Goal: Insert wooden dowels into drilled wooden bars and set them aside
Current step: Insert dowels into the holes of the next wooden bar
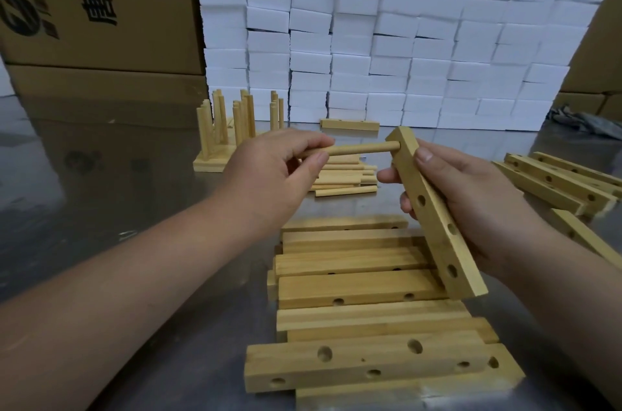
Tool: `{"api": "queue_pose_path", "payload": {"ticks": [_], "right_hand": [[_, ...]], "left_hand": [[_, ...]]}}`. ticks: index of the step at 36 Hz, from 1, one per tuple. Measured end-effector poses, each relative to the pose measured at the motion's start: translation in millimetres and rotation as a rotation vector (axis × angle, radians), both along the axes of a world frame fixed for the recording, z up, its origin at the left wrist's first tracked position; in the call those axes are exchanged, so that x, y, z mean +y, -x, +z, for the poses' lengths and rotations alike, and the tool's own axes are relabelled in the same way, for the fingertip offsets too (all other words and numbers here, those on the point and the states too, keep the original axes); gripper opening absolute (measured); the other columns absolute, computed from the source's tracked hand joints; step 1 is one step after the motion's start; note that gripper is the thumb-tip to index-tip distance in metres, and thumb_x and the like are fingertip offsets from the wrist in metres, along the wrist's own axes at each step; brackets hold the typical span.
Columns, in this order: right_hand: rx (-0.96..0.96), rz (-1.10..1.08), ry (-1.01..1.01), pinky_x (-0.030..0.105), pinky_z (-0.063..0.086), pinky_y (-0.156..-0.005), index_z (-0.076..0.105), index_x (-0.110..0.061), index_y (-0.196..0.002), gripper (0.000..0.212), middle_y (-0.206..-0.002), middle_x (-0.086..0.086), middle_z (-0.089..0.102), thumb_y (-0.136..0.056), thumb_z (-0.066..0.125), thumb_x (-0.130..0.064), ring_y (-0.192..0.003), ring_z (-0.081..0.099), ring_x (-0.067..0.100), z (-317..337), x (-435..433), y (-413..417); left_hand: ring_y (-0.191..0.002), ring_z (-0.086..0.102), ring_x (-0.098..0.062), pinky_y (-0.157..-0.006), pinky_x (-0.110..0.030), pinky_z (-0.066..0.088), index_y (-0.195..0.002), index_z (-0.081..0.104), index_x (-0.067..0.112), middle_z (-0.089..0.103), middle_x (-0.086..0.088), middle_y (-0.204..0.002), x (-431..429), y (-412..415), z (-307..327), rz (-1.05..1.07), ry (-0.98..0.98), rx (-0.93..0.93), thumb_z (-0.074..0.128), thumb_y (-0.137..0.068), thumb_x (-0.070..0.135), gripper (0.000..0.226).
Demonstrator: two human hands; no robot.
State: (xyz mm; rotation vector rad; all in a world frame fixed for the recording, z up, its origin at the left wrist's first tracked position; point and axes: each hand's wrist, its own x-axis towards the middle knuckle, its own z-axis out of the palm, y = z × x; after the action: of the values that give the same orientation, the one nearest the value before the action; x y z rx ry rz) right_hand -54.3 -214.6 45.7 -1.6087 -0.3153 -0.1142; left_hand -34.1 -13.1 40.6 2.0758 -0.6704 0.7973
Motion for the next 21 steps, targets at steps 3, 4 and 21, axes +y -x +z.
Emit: {"api": "queue_pose_path", "payload": {"ticks": [3,4,21], "right_hand": [[-0.012,0.053,0.055,0.020,0.046,-0.053,0.063,-0.027,-0.114,0.028,-0.092,0.000,0.072,-0.097,0.041,-0.022,-0.057,0.053,0.011,0.9,-2.2,0.1],[-0.016,0.088,0.055,0.021,0.044,-0.055,0.064,-0.027,-0.113,0.030,-0.091,0.000,0.070,-0.095,0.042,-0.018,-0.058,0.051,0.012,1.9,-2.4,0.2],[-0.062,0.091,0.045,0.016,0.046,-0.054,0.059,-0.037,-0.117,0.045,-0.077,0.003,0.070,-0.072,0.053,-0.037,-0.057,0.054,0.008,0.0,3.7,4.7]], "left_hand": [[-0.072,0.048,0.009,-0.064,-0.002,0.036,-0.115,0.065,0.014,0.050,0.020,-0.080,0.2,1.1,0.7,0.061,-0.142,-0.124,0.049,-0.089,0.022,0.031],[-0.068,0.048,0.006,-0.062,-0.004,0.035,-0.114,0.065,0.011,0.052,0.016,-0.078,0.2,2.0,1.5,0.070,-0.169,-0.156,0.048,-0.088,0.021,0.032],[-0.071,0.049,-0.006,-0.059,-0.015,0.036,-0.115,0.065,0.011,0.052,0.015,-0.081,-2.2,6.0,4.1,0.142,-0.263,-0.208,0.048,-0.089,0.027,0.035]]}}
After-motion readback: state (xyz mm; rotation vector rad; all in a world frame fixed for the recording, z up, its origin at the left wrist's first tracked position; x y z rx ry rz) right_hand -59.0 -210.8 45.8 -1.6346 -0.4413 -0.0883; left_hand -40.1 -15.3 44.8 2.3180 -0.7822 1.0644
